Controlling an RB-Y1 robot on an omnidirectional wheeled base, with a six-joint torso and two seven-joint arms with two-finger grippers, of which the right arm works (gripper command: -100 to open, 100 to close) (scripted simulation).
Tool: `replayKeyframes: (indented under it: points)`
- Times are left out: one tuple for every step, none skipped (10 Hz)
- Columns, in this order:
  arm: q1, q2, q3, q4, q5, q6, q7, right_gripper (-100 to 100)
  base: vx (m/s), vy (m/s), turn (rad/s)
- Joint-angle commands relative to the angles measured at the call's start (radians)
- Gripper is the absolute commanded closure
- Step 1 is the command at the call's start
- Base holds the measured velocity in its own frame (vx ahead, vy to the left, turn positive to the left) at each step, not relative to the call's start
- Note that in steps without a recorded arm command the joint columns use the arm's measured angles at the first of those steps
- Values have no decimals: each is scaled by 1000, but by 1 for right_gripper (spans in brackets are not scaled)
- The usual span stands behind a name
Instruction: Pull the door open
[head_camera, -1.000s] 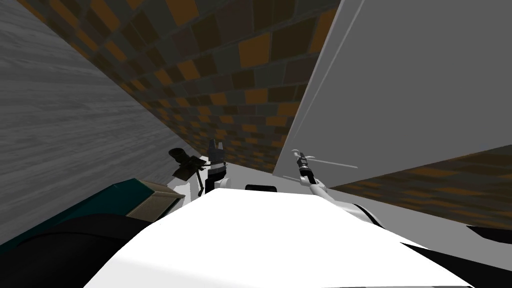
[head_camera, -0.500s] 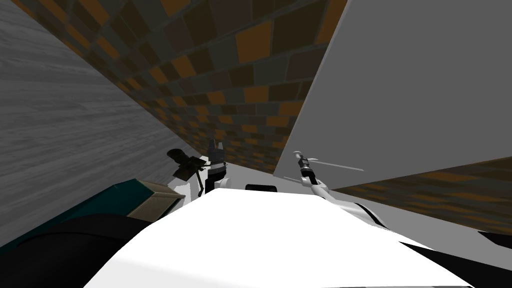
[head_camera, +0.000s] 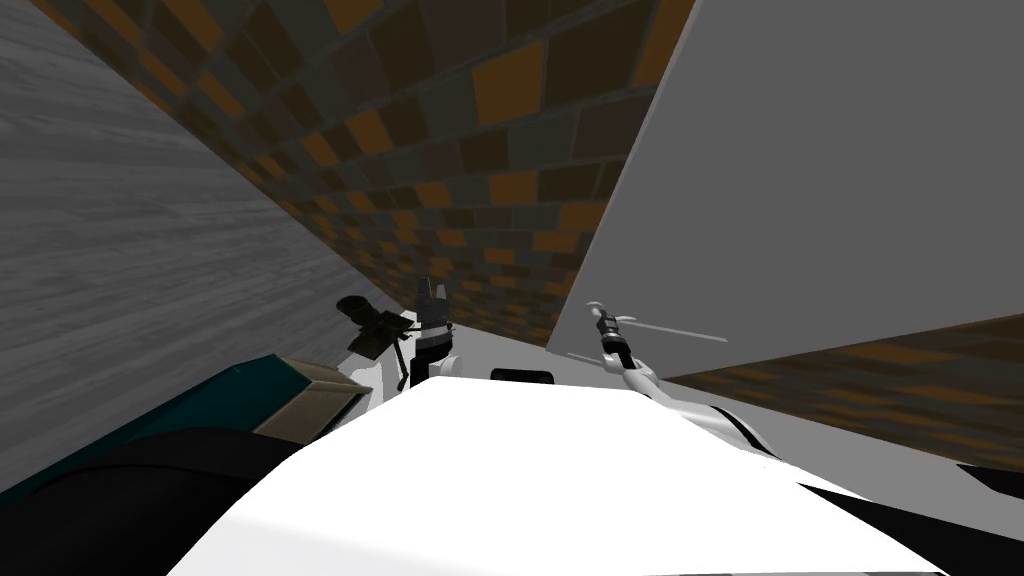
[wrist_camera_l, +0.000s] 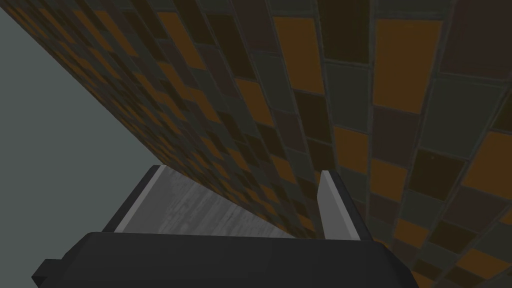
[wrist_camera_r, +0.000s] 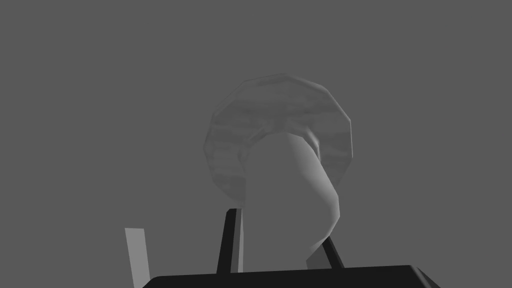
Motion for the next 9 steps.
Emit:
replayKeyframes:
  points:
    - [5, -3, 10, -1, 6, -6, -11, 100, -167, -34, 74]
    - [9, -8, 20, -3, 12, -12, -21, 100, -196, -37, 83]
    - [13, -13, 30, -4, 18, -18, -34, 100, -210, -59, 103]
    - [17, -19, 42, -6, 25, -25, -47, 100, -206, -50, 110]
    - [24, -28, 60, -10, 35, -36, -68, 100, -267, -83, 129]
    - [28, -34, 71, -12, 42, -42, -80, 100, -259, -100, 125]
    - [33, -41, 85, -14, 50, -51, -96, 100, -229, -93, 136]
    - [34, -43, 88, -15, 52, -53, -101, 100, -199, -73, 85]
    - [37, -48, 97, -16, 57, -58, -110, 100, -202, -59, 65]
